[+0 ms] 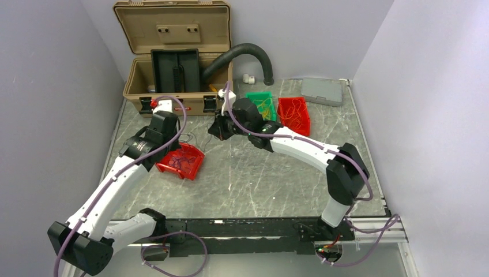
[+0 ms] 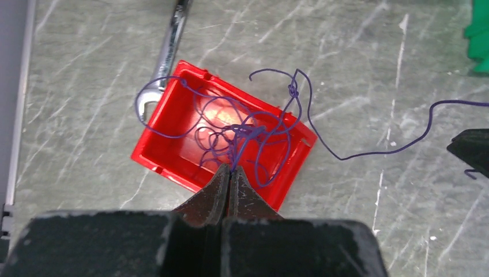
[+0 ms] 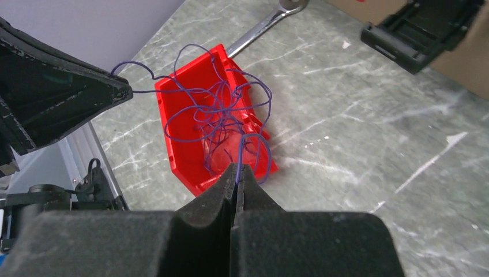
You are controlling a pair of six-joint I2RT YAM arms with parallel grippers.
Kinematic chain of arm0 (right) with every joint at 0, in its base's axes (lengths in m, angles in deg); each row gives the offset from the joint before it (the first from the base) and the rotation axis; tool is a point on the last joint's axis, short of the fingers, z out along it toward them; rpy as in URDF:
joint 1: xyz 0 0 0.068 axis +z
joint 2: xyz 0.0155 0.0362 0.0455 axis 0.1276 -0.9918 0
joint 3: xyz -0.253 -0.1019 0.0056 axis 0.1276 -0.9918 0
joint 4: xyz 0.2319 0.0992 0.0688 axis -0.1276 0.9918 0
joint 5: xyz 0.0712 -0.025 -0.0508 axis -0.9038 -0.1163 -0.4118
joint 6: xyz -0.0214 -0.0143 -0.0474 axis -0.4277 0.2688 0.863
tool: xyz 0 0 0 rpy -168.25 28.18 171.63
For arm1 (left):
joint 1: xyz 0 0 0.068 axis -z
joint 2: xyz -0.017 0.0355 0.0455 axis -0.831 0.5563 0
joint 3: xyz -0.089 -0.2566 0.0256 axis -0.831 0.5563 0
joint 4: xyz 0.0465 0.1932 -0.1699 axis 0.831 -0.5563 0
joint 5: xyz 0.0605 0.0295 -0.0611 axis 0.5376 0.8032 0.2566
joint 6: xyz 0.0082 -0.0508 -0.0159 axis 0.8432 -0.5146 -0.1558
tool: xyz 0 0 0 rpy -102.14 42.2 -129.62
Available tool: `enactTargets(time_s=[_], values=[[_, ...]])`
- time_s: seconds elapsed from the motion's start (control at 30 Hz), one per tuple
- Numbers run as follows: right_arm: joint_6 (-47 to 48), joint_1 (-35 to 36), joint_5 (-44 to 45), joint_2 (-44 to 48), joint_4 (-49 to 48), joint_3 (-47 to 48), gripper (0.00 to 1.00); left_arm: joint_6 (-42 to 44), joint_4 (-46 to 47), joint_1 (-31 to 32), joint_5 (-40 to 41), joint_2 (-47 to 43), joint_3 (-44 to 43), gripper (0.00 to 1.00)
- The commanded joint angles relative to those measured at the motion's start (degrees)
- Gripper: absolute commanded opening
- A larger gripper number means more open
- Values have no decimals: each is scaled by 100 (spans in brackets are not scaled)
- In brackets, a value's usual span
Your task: Untangle the cables
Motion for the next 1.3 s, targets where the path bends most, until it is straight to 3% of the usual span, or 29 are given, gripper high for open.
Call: enactTargets(time_s=[0.0, 0.43, 0.87, 1.03, 1.27], values=[[107, 232, -94, -202, -192, 616, 0, -257, -503, -157, 514, -62, -349, 0], [24, 930, -220, -836, -319, 1095, 0, -767, -1331, -447, 450, -1019, -13, 0], [-198, 945, -236, -2431, -925, 1725, 0, -842, -523, -1438, -129, 728, 152, 0], [-372, 963, -458, -3105, -1022, 2095, 0, -678, -63, -1936, -757, 1097, 387, 0], [-467, 1018, -454, -3413, -1119, 2098, 0, -406, 301, -2178, -1443, 1322, 679, 11]])
